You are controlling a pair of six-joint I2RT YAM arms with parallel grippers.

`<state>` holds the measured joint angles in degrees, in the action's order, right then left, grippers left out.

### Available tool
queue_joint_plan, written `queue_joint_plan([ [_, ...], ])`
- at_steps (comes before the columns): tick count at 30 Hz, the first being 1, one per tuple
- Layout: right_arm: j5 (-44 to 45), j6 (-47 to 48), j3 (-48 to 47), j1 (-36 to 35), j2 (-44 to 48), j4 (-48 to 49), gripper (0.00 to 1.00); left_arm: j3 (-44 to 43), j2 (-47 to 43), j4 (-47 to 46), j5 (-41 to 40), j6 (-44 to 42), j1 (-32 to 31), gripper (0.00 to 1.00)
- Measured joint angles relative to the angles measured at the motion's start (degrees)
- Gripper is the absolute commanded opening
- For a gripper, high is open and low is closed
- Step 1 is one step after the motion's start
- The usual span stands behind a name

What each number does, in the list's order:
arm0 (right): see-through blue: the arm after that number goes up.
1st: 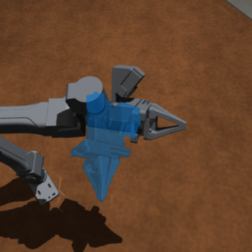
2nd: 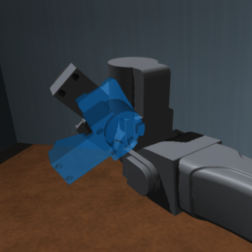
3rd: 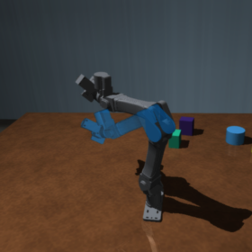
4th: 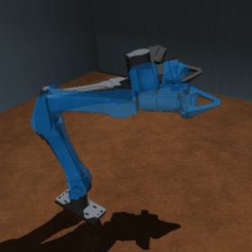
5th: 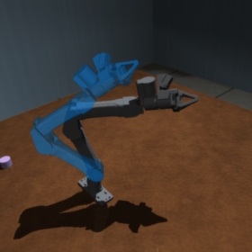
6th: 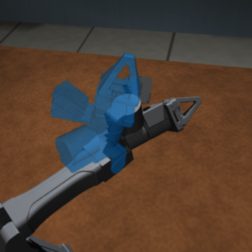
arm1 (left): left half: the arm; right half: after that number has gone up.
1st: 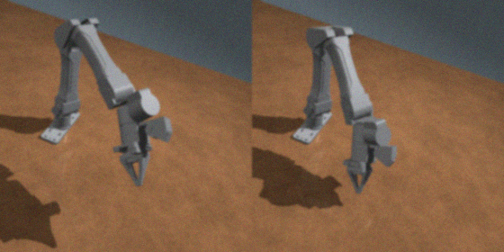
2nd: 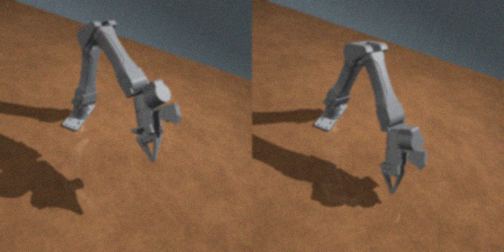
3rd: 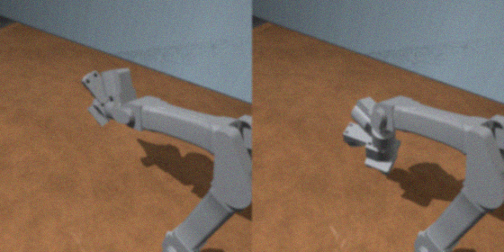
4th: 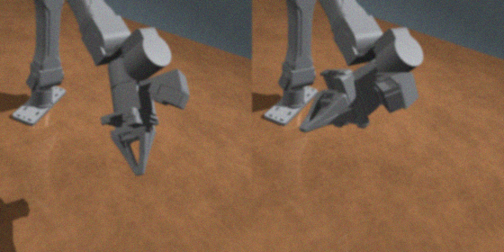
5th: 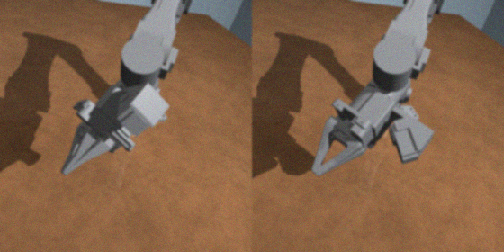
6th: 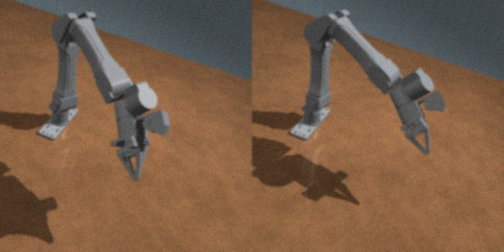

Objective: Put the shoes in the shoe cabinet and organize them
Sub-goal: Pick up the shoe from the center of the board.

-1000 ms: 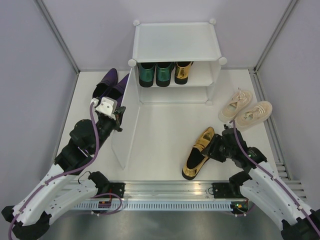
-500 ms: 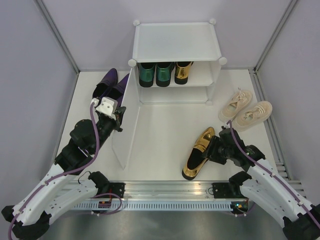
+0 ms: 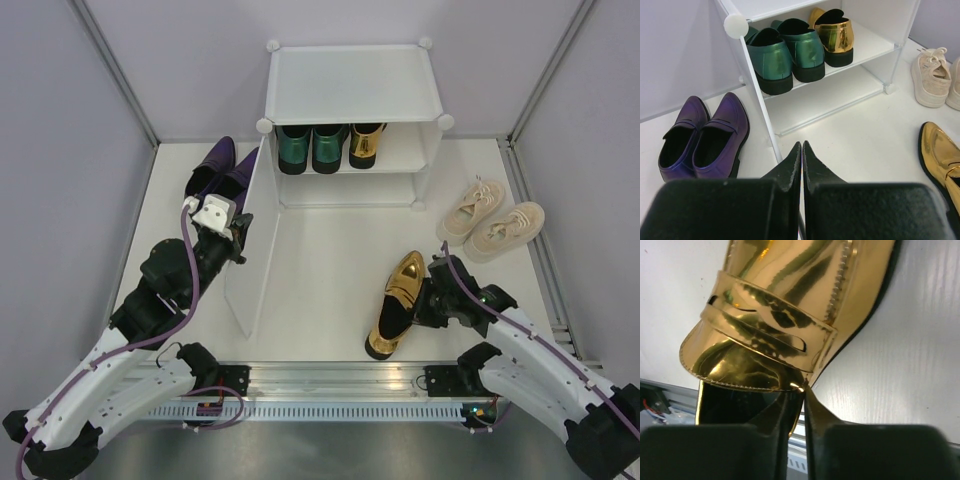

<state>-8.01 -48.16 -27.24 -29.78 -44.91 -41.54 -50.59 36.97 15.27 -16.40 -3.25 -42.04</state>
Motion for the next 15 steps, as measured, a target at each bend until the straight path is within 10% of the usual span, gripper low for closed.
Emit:
queue_joint_plan([
  [15,4.5,22.2,-23.6,-1.1,-27.4,2.7,0.01,0.1,0.0,0.0,-0.1,0.0,-0.6,0.02],
])
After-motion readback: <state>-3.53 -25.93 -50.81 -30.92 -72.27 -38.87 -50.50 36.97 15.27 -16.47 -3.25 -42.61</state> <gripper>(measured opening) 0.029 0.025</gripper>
